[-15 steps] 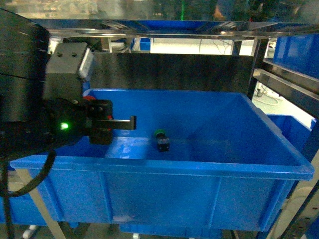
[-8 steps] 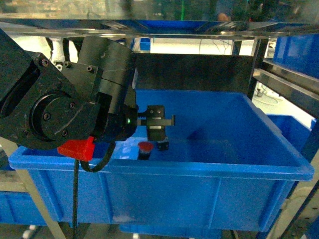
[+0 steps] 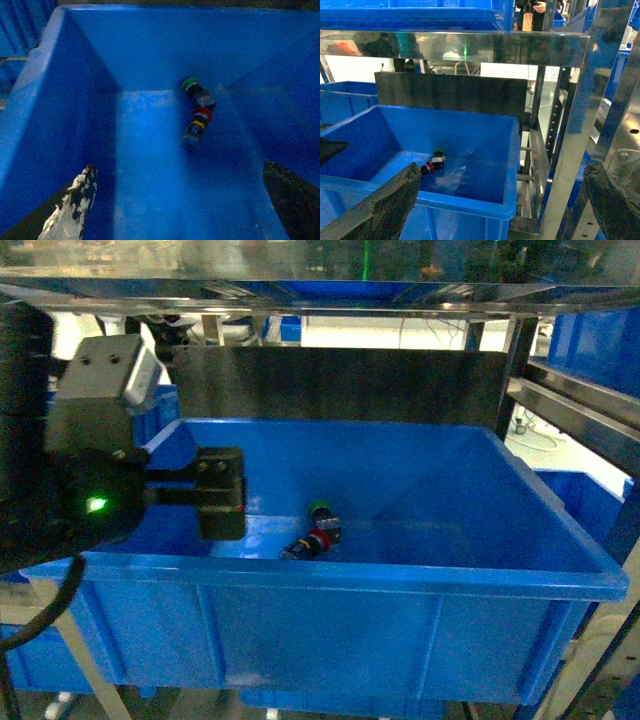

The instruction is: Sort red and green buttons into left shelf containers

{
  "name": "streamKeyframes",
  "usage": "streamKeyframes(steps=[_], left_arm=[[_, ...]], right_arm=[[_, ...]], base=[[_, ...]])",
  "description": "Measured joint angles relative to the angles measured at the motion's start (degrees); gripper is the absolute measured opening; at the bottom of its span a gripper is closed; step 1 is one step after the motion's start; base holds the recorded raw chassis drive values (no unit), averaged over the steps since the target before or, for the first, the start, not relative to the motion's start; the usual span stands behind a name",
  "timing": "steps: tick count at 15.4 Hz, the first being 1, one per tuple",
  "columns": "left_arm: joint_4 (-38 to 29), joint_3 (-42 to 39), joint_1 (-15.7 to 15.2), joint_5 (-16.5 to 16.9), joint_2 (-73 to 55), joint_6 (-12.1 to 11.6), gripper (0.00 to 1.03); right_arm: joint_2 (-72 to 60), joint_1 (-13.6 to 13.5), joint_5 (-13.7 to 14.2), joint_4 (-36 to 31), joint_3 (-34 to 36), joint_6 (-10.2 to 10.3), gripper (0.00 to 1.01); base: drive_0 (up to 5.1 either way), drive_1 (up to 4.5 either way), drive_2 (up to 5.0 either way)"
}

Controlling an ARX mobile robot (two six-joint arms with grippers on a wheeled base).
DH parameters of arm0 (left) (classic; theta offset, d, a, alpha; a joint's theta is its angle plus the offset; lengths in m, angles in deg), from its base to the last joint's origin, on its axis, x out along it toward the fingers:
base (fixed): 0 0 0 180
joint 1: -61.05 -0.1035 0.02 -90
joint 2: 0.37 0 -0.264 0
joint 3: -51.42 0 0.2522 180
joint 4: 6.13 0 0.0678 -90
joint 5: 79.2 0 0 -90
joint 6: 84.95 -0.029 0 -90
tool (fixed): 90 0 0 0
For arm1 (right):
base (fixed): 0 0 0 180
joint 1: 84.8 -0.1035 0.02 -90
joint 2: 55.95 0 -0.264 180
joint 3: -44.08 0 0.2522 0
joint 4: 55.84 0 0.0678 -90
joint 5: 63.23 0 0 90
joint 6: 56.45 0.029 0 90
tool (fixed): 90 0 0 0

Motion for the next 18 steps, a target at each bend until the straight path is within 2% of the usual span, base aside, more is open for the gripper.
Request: streamKeyframes(steps=[2,4,6,7,8,9,11,12,13,14,15,17,18], left_arm=[[-0.8,-7.7,-3.3,1.7,9.6,-3.7,0.98],[-0.8,-12.0,-6.8,4.0,19.0,-4.8,0.98],[1.5,-15.3,-12.6,6.5,31.8,-4.6,0.98],[4.8,-15.3,-15.3,7.5,39.6,-3.6,0.98],[5.8,-15.2,-16.3,7.8,43.3,-3.3,0.98],[8.6,-14.9,-17.9,9.1,48.4,-1.8,0.98],[8.8,-14.4,-18.2,9.2,51.4,-0.2,0.98],[8.7,-14.4,-18.2,9.1,51.1,-0.3,0.98],[7.3,-15.6,-16.5,6.8,50.9,-2.6,0.88],[6.5,-18.4,-16.0,6.8,52.7,-5.2,0.77],[6.1,-21.1,-15.8,6.6,54.8,-6.7,0.66],[5.7,-23.5,-15.9,6.4,56.9,-7.8,0.5],[5.5,-25.6,-15.9,6.4,58.9,-8.2,0.35]], right_arm=[[0.0,0.0,0.0,0.0,0.0,0.0,0.98],[0.0,0.0,0.0,0.0,0.0,0.0,0.98],[0.0,0.0,0.0,0.0,0.0,0.0,0.98],[0.0,0.0,0.0,0.0,0.0,0.0,0.98],[0.0,0.0,0.0,0.0,0.0,0.0,0.98],[0.0,0.0,0.0,0.0,0.0,0.0,0.98],[0.0,0.0,0.0,0.0,0.0,0.0,0.98],[0.0,-0.1,0.7,-0.3,0.0,-0.1,0.97],[0.6,-1.1,6.3,-1.2,0.6,-1.2,0.87],[2.1,0.1,8.1,-0.7,1.8,-1.8,0.76],[3.6,1.7,7.9,0.1,2.9,-2.2,0.65],[5.4,3.5,6.6,0.6,3.8,-2.5,0.49],[7.0,4.7,4.7,1.4,4.5,-2.6,0.34]], base=[[0.0,0.0,0.0],[0.0,0.0,0.0],[0.0,0.0,0.0],[0.0,0.0,0.0],[0.0,0.0,0.0],[0.0,0.0,0.0],[0.0,0.0,0.0],[0.0,0.0,0.0],[0.0,0.0,0.0],[0.0,0.0,0.0],[0.0,0.0,0.0],[0.0,0.0,0.0],[0.0,0.0,0.0]])
